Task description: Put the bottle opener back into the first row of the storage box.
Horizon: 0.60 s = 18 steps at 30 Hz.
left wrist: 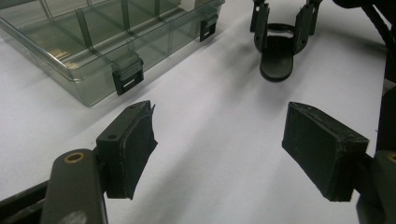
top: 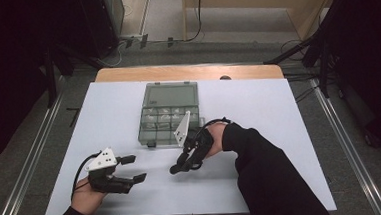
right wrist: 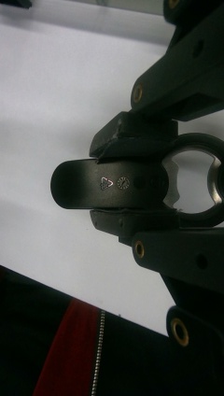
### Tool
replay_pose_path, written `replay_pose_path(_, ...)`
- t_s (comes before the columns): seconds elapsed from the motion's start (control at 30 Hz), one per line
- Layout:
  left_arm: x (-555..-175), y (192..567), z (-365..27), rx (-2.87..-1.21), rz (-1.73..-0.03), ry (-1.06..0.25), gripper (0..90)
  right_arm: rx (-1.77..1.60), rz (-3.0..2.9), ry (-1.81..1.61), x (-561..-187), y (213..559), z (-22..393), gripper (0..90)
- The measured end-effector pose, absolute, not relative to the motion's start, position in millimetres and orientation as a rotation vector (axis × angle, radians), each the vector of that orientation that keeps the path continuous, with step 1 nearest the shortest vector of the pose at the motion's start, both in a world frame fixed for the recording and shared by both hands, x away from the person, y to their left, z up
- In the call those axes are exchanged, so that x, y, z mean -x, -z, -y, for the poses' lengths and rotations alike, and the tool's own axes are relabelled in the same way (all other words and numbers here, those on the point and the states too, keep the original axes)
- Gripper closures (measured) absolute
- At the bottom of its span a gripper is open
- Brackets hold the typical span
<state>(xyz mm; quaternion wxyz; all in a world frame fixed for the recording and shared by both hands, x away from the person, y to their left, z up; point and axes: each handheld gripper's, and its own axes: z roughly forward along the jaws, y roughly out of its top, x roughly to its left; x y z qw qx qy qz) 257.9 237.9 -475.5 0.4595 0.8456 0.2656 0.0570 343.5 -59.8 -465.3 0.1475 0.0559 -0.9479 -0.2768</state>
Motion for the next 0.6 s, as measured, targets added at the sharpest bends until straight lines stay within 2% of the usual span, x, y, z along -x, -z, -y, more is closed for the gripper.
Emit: replay_pose_path(0.6, -257.5, 475.3, -237.9, -2.078, -0.653, -0.142, 24.7, 0.035, 2.711, 0.884, -352.6, 451.7, 72.8, 65.8)
